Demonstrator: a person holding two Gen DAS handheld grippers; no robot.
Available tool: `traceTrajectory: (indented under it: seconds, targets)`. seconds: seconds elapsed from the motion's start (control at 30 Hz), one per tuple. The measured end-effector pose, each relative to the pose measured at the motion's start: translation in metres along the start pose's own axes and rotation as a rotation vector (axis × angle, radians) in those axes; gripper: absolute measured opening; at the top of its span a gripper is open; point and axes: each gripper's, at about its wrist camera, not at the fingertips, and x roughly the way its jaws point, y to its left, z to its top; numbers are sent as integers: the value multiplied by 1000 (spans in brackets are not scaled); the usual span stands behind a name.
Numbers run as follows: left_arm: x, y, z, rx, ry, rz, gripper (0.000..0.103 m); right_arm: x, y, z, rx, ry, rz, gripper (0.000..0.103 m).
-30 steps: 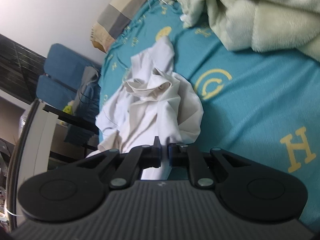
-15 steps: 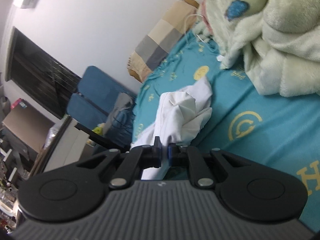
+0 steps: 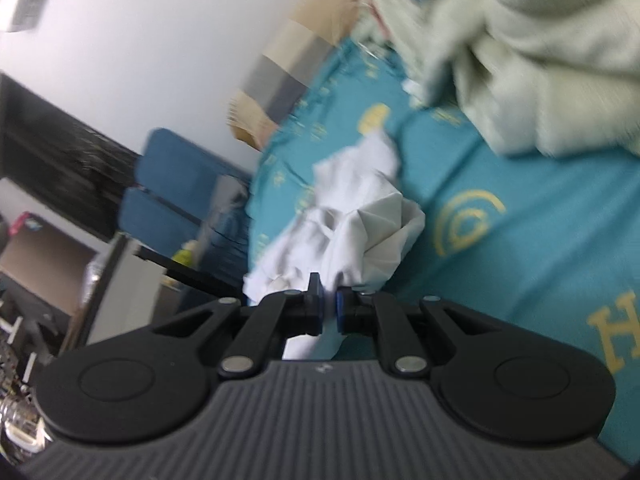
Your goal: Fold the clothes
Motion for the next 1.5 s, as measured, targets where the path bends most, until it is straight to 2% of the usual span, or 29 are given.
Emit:
traceTrajectory:
  seconds: [0.17, 0.37, 0.53, 0.67, 0.73, 0.83, 1.0, 1.13, 1.3, 1.5]
  targets:
    - [-17, -17, -3, 45, -25, -9, 12, -17, 15, 2, -37, -19, 4, 9]
    - [-63, -47, -23, 106, -39, 14, 11, -61, 35, -8, -102, -47, -9, 9]
    - [-112, -62, -48, 134, -26, 28, 11, -114, 43, -20, -104, -58, -9, 9]
    - [-147, -68, -69, 127, -13, 26, 11, -154, 42, -31, -51, -17, -26, 9]
    - [-162, -72, -78, 128, -9, 26, 11, -165, 43, -32, -43, -12, -37, 9]
    - [-162, -84, -77, 156, -28, 36, 11, -165, 43, -23, -24, -7, -24, 9]
    - [-124, -96, -49, 133, -32, 56, 11, -126, 51, 3, -19, -2, -22, 9]
    - [-78, -102, -15, 112, -30, 88, 12, -75, 50, 27, 8, 25, -27, 10]
    - [4, -102, 26, 168, -23, 153, 13, 2, 39, 55, 36, 52, -83, 10]
    - [115, -70, 58, 266, 18, 232, 13, 90, 10, 69, -23, 90, -189, 10]
